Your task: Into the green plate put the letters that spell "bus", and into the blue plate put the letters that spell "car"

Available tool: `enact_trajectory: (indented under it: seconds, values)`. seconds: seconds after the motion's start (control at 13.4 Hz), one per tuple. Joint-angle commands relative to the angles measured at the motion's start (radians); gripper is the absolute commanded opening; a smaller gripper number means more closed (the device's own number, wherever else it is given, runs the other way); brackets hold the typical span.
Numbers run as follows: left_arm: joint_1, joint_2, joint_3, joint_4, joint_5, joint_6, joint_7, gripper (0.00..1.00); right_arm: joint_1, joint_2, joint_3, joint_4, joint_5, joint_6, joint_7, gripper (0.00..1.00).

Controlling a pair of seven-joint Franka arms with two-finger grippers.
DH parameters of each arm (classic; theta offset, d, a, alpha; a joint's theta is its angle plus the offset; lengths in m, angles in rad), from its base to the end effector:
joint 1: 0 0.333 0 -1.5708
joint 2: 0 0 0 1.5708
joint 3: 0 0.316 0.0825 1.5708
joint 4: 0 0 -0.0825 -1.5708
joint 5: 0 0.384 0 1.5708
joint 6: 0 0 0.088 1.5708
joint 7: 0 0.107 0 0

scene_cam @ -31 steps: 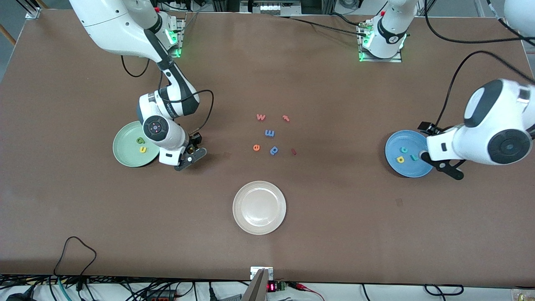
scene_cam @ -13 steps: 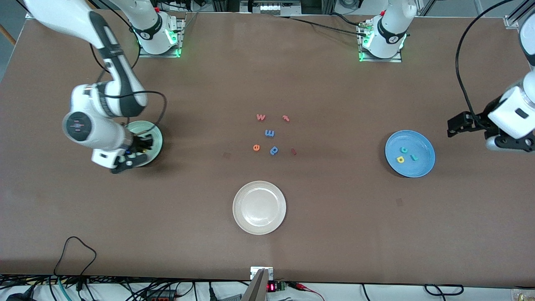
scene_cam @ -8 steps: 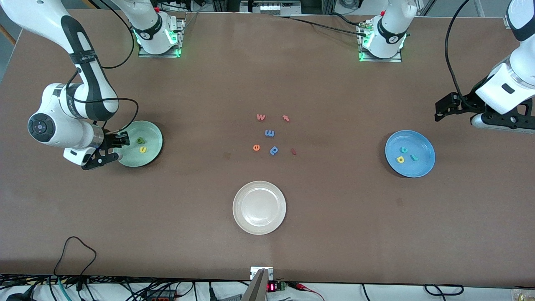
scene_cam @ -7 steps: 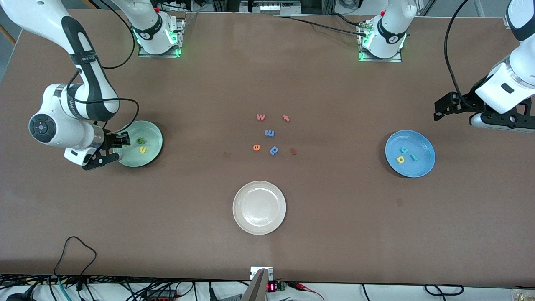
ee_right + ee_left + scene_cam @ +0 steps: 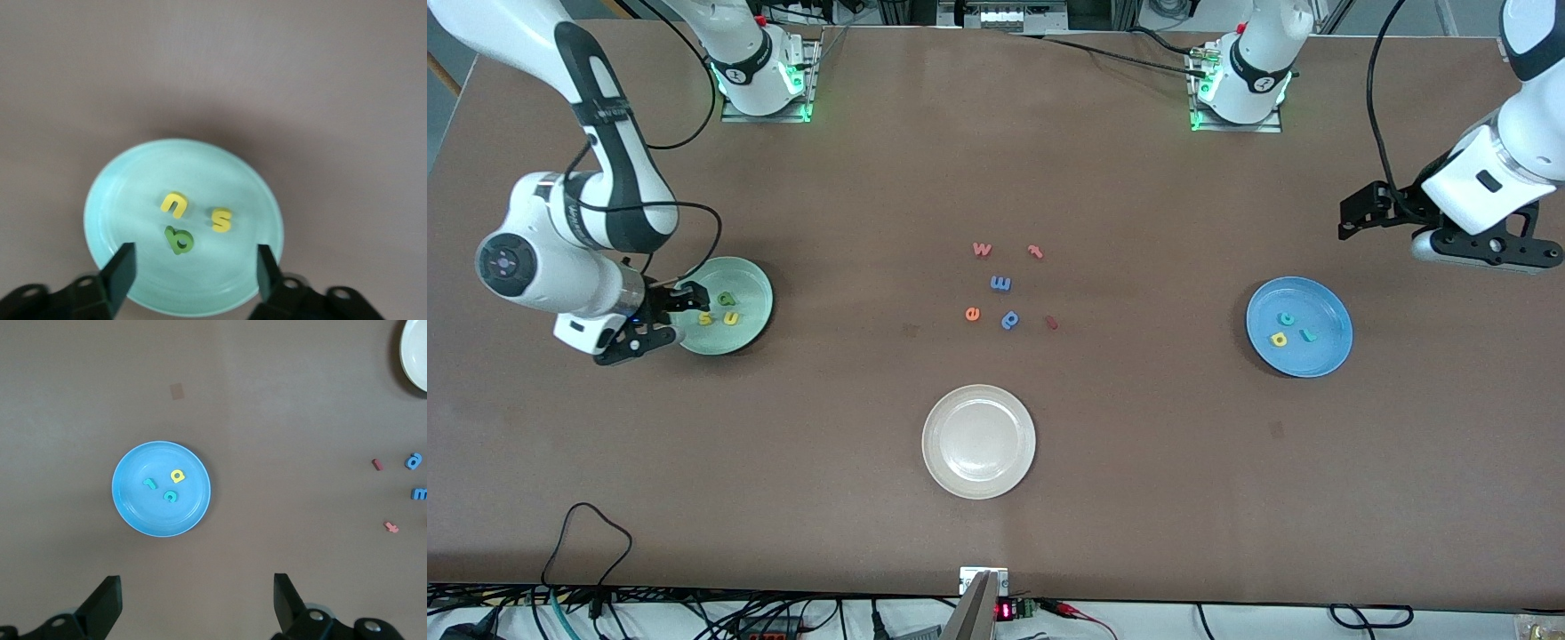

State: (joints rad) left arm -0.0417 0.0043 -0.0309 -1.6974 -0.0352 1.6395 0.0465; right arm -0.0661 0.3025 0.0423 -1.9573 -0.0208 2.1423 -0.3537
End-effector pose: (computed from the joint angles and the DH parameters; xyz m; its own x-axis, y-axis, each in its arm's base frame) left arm 0.5548 -0.0439 0.5681 0.9914 -0.1163 -0.0605 -0.1141 -0.9927 0.0379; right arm 0.5964 -0.0160 0.3132 0.9359 0.3343 -0.1109 0.3322 -0.9425 -0.0373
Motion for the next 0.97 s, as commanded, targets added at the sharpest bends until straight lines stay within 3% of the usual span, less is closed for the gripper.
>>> enact_trajectory:
  seconds: [0.0, 0.15, 0.3, 0.45, 0.67, 0.9]
  values:
    - [-0.006, -0.012, -0.006, 0.009, 0.055, -0.024, -0.004, 1.00, -0.017, -0.123, 0.005, 0.122, 0.009, -0.184, 0.010, 1.00]
    - [-0.003, -0.012, -0.004, 0.007, 0.060, -0.023, -0.005, 1.00, -0.018, -0.164, -0.004, 0.242, -0.002, -0.327, 0.013, 1.00]
    - [-0.006, -0.010, -0.006, 0.007, 0.061, -0.018, -0.005, 1.00, -0.011, -0.192, -0.057, 0.348, -0.008, -0.477, 0.015, 1.00]
    - [-0.006, -0.010, -0.017, 0.007, 0.060, -0.020, -0.005, 1.00, -0.014, -0.192, -0.061, 0.421, -0.014, -0.567, 0.016, 1.00]
    - [-0.007, -0.010, -0.021, 0.007, 0.060, -0.023, -0.007, 1.00, 0.003, -0.177, -0.099, 0.426, 0.085, -0.571, 0.169, 1.00]
    - [-0.006, -0.010, -0.038, 0.009, 0.058, -0.038, -0.007, 1.00, 0.028, -0.189, -0.108, 0.426, 0.023, -0.598, 0.182, 1.00]
